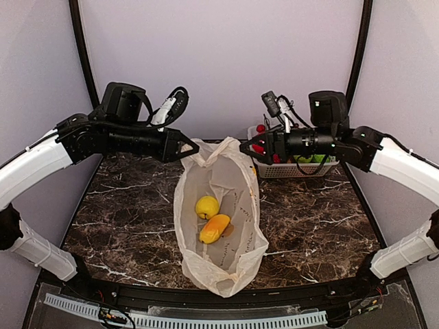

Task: Untie the knot of the plastic bag and take out the fruit
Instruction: Adjust the takeout bag at the center of the board.

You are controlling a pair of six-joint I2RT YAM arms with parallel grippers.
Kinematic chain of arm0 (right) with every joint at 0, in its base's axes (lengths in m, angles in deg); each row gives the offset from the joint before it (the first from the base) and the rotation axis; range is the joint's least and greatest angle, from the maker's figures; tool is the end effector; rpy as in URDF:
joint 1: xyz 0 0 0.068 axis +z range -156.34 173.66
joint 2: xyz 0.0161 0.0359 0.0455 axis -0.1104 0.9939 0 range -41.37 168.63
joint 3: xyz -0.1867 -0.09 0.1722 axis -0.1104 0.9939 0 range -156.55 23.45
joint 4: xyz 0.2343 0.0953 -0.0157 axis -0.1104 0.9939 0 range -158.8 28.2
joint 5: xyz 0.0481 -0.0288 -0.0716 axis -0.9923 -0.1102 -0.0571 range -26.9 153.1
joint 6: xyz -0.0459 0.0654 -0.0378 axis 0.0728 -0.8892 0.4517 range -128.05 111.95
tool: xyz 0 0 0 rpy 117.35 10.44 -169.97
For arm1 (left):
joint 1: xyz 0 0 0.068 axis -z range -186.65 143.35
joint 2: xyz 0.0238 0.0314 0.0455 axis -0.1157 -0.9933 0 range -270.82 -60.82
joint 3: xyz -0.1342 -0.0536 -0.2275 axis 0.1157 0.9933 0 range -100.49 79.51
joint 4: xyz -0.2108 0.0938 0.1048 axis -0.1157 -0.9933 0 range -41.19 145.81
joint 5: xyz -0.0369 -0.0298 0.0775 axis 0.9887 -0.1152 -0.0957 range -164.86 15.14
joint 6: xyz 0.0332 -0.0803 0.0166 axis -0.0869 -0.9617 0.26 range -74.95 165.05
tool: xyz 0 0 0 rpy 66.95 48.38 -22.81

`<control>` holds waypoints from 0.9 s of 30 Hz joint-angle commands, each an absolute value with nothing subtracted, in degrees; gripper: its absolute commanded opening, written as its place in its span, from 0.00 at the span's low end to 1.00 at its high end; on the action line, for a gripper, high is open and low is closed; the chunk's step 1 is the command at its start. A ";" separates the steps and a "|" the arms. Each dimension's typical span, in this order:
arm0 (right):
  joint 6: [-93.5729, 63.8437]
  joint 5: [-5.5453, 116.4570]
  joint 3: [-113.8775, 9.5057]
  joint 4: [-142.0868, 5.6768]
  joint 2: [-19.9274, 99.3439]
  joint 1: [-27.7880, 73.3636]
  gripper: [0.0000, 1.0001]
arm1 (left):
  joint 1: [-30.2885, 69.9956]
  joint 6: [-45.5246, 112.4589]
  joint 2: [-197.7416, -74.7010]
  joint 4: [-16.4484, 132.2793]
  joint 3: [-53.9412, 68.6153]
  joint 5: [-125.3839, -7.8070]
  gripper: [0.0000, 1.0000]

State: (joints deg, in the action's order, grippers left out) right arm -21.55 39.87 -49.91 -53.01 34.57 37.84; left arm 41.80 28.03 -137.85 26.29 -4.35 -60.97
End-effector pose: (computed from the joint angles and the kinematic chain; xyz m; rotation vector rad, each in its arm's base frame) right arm 0.2182 0.2552 0.3693 -0.8101 1.8392 1.0497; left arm 0.2034 -0.2578 0.3970 0.7264 1.9588 -0.9628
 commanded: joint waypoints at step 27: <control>-41.09 66.68 -33.68 -62.27 47.57 70.98 0.47 | 39.69 20.73 -126.73 37.42 19.16 -75.03 0.01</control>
